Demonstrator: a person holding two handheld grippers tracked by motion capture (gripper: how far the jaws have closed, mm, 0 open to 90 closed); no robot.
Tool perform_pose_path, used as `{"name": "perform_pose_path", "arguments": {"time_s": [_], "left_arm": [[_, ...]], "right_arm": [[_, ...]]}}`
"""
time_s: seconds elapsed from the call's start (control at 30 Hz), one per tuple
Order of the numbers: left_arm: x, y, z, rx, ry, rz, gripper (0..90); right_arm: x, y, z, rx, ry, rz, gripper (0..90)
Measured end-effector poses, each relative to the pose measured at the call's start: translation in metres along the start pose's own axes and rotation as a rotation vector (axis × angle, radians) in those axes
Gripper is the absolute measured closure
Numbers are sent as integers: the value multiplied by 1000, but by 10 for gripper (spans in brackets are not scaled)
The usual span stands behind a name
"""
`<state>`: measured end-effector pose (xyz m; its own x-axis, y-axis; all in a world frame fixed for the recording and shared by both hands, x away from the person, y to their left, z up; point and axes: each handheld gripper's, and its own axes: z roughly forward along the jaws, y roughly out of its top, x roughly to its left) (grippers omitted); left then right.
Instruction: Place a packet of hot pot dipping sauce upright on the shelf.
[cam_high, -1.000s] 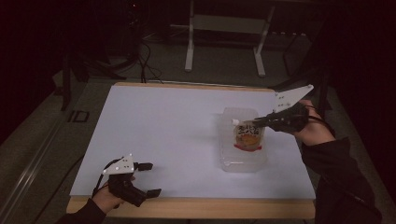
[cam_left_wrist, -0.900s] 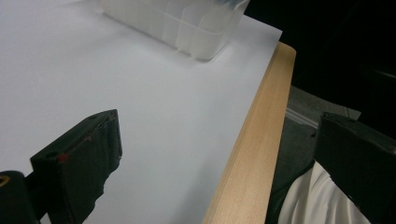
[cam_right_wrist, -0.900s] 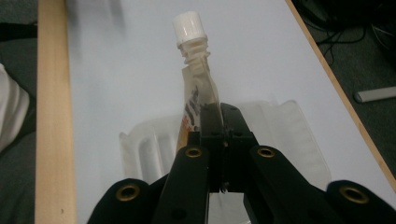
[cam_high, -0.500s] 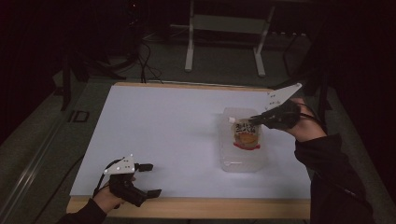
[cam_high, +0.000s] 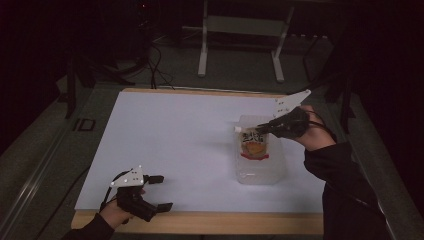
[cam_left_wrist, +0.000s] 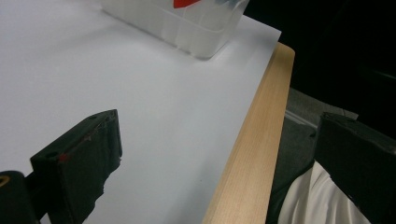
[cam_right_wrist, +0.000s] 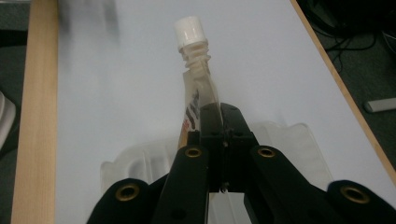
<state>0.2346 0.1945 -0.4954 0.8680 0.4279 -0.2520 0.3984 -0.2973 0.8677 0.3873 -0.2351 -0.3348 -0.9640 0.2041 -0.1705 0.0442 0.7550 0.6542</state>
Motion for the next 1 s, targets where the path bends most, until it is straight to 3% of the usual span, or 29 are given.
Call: {"name": "perform_pose_path", "arguments": {"time_s": [0.43,1.0], "left_arm": [[0,-1,2,5,-2,-3,16],[1,-2,1,5,-5,-6,16]], "right_arm": [[0,1,11,-52,39,8,890],[-9,12,24,-14,25,-5,890]]}}
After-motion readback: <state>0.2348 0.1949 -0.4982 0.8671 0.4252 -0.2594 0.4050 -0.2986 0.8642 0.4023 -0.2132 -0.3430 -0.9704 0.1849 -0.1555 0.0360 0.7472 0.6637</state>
